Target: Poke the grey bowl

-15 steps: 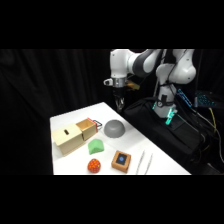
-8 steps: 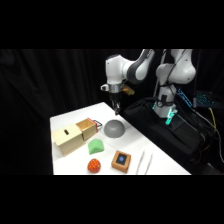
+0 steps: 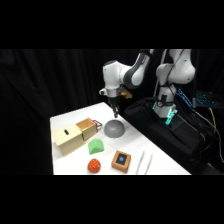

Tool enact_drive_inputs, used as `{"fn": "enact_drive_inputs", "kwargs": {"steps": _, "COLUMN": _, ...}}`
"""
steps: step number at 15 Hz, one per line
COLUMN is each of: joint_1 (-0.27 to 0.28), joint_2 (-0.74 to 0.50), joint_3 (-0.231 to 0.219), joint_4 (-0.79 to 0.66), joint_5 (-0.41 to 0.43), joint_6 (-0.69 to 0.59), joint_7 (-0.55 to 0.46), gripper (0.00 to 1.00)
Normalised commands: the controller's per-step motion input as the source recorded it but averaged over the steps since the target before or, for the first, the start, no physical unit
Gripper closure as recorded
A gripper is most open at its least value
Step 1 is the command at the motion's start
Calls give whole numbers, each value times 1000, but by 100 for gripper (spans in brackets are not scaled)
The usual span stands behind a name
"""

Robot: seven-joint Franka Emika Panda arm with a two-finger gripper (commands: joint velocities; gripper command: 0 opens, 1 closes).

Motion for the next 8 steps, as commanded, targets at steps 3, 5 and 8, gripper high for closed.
{"fn": "enact_drive_inputs", "kwargs": {"steps": 3, "joint_1": -25, "joint_2": 109, "joint_3": -2, "joint_4": 27, "joint_5": 175, "joint_6": 171, "joint_7": -247, "gripper": 98}}
{"fn": "enact_drive_inputs", "kwargs": {"steps": 5, "joint_1": -8, "joint_2": 40, "joint_3": 24, "joint_4": -41, "joint_5": 178, "joint_6": 174, "joint_7": -223, "gripper": 98}}
{"fn": "enact_drive_inputs", "kwargs": {"steps": 8, "joint_1": -27, "joint_2": 81, "joint_3": 25, "joint_4": -17, "joint_5": 195, "joint_6": 193, "joint_7": -269, "gripper": 98}}
